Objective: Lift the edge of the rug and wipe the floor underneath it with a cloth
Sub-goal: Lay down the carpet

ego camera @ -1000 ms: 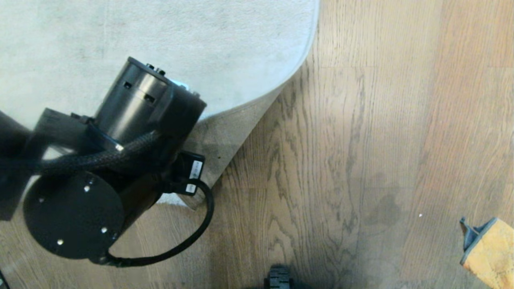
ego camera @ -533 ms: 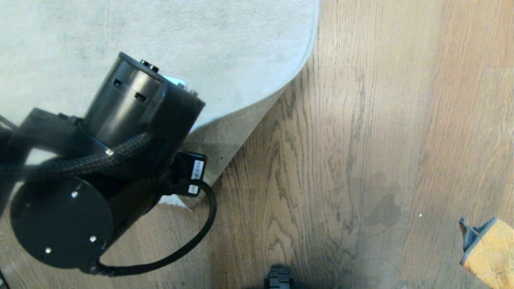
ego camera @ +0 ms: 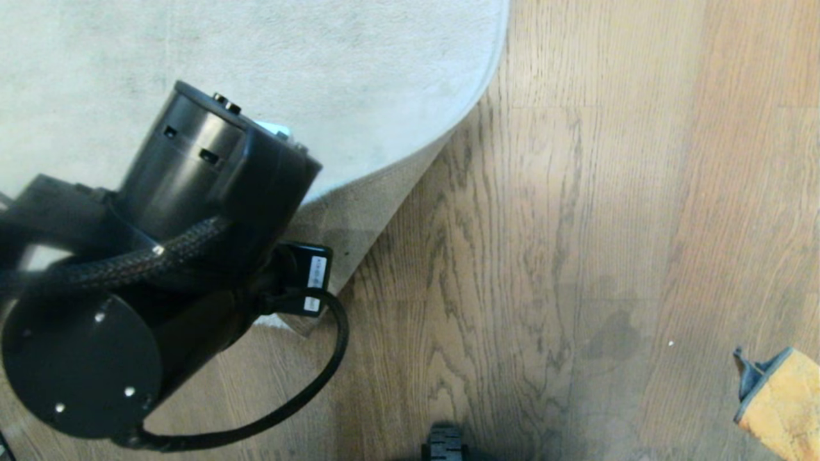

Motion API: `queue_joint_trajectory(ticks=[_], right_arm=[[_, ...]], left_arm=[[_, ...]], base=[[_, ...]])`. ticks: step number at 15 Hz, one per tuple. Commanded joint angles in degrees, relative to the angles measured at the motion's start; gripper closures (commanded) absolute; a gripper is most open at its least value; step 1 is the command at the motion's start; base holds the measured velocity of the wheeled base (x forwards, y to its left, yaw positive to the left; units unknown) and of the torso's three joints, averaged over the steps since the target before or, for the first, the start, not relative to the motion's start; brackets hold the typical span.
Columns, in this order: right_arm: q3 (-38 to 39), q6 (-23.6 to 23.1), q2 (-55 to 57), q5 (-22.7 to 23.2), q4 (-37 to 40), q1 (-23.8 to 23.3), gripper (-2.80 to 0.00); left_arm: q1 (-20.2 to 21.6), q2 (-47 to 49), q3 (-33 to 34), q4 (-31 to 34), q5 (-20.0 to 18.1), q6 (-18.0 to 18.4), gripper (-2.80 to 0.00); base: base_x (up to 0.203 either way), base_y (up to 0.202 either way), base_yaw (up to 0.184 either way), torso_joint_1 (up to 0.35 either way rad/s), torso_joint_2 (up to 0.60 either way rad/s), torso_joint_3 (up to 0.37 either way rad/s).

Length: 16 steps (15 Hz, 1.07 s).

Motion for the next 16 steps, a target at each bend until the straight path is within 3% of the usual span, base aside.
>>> queue_joint_trajectory(ticks=[1, 9, 16], right_arm=[[0.0, -0.01, 0.07, -0.02, -0.06, -0.03, 0.0], [0.0, -0.01, 0.07, -0.02, -0.04, 0.02, 0.0], [0.0, -0.01, 0.07, -0.02, -0.06, 0.01, 0.0]], left_arm=[[-0.28, -0.23, -0.04, 0.12, -0.55, -1.05, -2.8], [-3.09, -3.13, -0.43, -0.43, -6.16, -10.07, -2.8], [-3.02, -4.5, -0.09, -3.32, -6.35, -12.77, -2.8]], base=[[0.0, 0.0, 0.0, 0.0, 0.0, 0.0], [0.0, 0.0, 0.0, 0.0, 0.0, 0.0], [0.0, 0.0, 0.0, 0.0, 0.0, 0.0]])
